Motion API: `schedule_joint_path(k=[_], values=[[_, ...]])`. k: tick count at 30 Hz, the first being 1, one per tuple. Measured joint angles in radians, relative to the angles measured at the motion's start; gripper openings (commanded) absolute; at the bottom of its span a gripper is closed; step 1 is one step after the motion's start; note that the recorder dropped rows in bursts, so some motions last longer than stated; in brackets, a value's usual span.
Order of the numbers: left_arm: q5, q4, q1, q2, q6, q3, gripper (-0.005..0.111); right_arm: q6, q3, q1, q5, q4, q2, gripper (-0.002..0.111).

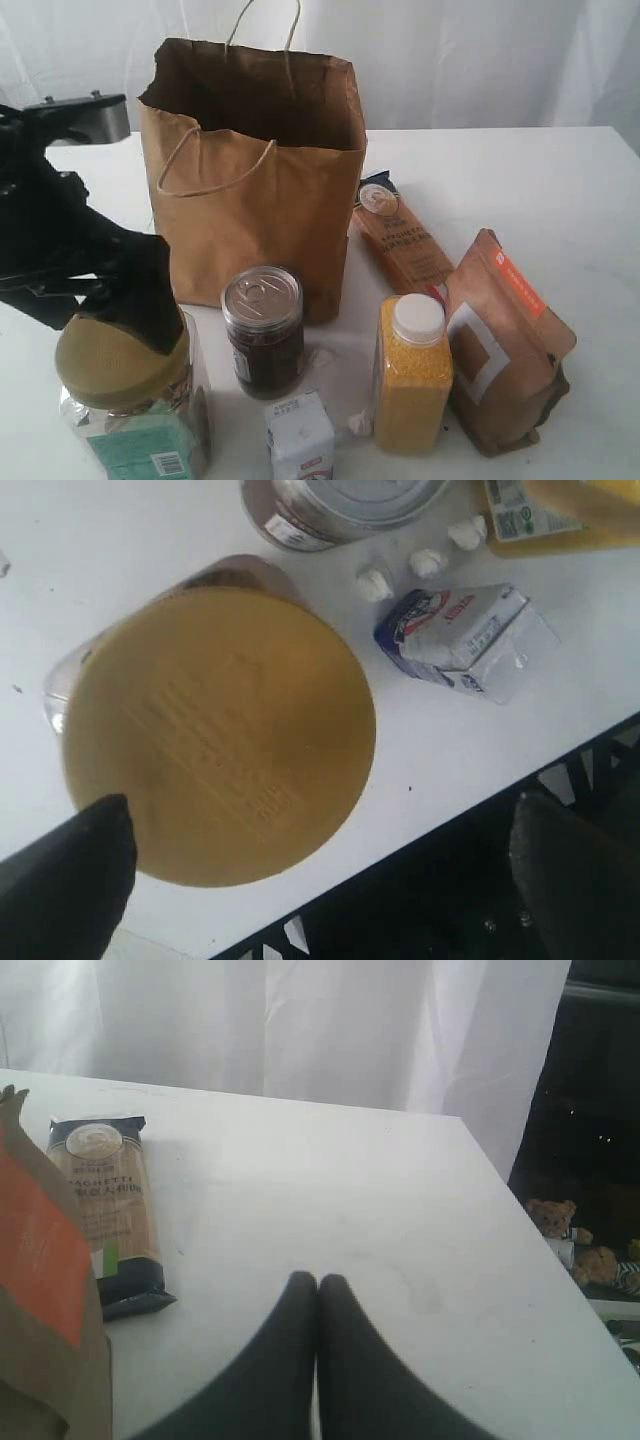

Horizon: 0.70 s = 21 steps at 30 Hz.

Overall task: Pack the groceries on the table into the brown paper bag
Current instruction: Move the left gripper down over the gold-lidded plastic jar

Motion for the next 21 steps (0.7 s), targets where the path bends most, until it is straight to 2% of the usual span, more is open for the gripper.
schedule_joint_path(k=[4, 9, 14, 21], values=[[0.002, 0.02, -0.027, 0.034, -0.028, 0.0, 0.105, 0.0, 0.0, 0.0, 0.0, 0.0, 0.0, 0.0], [0.026, 0.155, -0.037, 0.042, -0.099, -0.019, 0.105, 0.0, 0.0, 0.0, 0.0, 0.0, 0.0, 0.0], [0.036, 0.226, -0.045, 0.042, -0.122, -0.035, 0.105, 0.0, 0.0, 0.0, 0.0, 0.0, 0.0, 0.0], [-0.025, 0.284, -0.122, 0.042, -0.089, -0.035, 0.105, 0.0, 0.0, 0.0, 0.0, 0.0, 0.0, 0.0]])
